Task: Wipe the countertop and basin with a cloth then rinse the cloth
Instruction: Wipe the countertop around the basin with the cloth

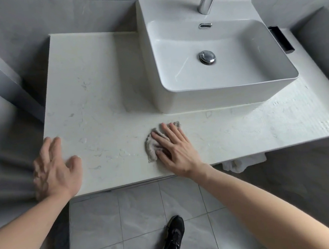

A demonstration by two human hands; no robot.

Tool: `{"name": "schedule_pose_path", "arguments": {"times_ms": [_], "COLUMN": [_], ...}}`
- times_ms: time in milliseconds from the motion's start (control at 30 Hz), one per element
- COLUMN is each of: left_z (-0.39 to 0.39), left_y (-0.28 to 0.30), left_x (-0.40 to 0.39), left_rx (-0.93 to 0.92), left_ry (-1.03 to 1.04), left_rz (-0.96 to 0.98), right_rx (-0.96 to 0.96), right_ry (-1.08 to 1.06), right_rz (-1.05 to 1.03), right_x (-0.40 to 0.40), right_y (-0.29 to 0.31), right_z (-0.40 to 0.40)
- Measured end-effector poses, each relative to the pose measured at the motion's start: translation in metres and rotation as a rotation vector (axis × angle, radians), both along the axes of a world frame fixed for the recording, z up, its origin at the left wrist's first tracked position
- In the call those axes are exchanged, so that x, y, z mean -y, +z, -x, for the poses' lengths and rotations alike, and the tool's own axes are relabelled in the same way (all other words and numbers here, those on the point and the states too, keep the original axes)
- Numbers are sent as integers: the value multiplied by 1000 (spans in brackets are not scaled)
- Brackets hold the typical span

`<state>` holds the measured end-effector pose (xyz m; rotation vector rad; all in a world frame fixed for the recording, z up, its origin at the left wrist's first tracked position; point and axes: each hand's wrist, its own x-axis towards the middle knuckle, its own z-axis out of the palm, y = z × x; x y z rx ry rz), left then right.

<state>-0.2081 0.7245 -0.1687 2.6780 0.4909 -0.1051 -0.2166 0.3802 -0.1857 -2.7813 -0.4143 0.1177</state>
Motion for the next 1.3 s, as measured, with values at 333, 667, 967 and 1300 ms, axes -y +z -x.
{"name": "schedule_pose_path", "arguments": {"times_ms": [333, 667, 967, 1300], "left_z": [0, 0, 0, 1], "left_y": [1, 1, -1, 2], "left_x": [1, -1, 1, 0], "left_rx": [9, 7, 35, 14], "left_ry": [-5, -8, -6, -6], "left_rz": [11, 26, 28, 35], "right_rx": [7, -25, -68, -114], "right_ry": [-556, -334, -4, -595], "right_rz": [61, -252, 39, 56], "right_x": [183, 100, -36, 152], "right_y": [9, 31, 5, 3], "right_z": [34, 33, 32, 50]}}
